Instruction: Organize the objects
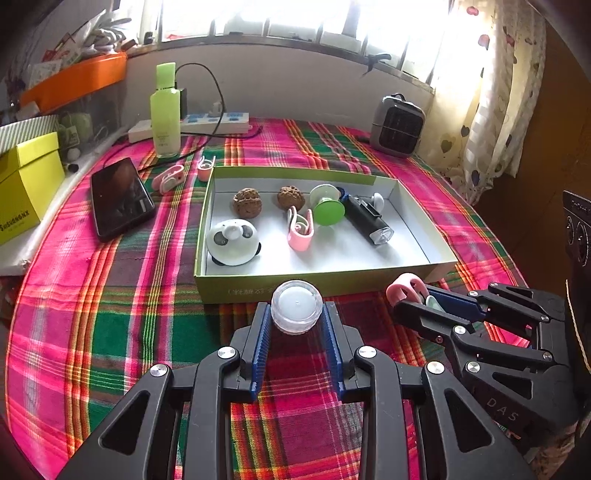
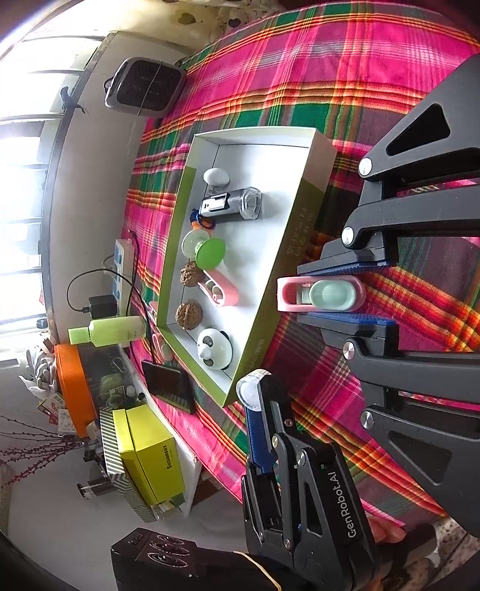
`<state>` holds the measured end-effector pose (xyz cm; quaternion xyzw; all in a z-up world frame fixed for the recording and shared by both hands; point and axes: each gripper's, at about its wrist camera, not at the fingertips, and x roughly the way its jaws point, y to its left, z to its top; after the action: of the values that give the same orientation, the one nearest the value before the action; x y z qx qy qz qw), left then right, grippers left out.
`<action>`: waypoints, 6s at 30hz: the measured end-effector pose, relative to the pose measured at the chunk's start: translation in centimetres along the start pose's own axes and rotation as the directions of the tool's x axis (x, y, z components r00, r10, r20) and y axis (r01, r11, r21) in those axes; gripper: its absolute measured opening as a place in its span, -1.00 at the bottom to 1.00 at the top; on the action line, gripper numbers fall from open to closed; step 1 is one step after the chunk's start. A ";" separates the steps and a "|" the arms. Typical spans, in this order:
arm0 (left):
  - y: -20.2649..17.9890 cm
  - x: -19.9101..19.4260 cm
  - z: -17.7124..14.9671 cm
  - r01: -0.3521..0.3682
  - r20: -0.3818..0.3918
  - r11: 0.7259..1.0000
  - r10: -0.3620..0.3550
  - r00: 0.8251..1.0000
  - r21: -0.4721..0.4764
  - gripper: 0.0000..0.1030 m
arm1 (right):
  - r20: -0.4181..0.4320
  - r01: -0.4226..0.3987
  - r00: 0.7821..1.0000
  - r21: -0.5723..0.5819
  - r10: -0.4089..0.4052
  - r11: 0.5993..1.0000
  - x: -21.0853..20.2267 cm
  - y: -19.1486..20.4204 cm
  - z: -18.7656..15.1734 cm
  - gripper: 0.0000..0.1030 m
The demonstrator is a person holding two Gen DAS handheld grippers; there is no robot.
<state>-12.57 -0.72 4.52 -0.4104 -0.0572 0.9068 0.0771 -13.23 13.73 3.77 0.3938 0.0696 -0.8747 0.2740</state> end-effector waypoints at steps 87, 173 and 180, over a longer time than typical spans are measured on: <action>-3.3 8.4 6.2 0.044 -0.064 0.998 -0.042 0.997 0.035 -0.49 | -0.095 0.181 0.981 0.152 -0.168 0.972 6.4 -9.3 5.8 -0.64; -3.2 2.9 3.5 -0.085 0.028 0.996 0.085 0.996 0.034 -0.16 | 0.038 0.163 0.984 0.172 -0.172 0.972 0.2 -5.5 3.1 -0.43; -3.5 1.6 1.7 -0.092 0.036 0.995 0.091 0.995 0.027 -0.16 | 0.056 0.161 0.983 0.173 -0.172 0.972 -0.9 -4.3 1.6 -0.42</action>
<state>-14.57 2.89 5.07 -0.3956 -0.0267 0.9171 0.0406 -16.11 17.21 5.09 0.3772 0.0187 -0.9106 0.1677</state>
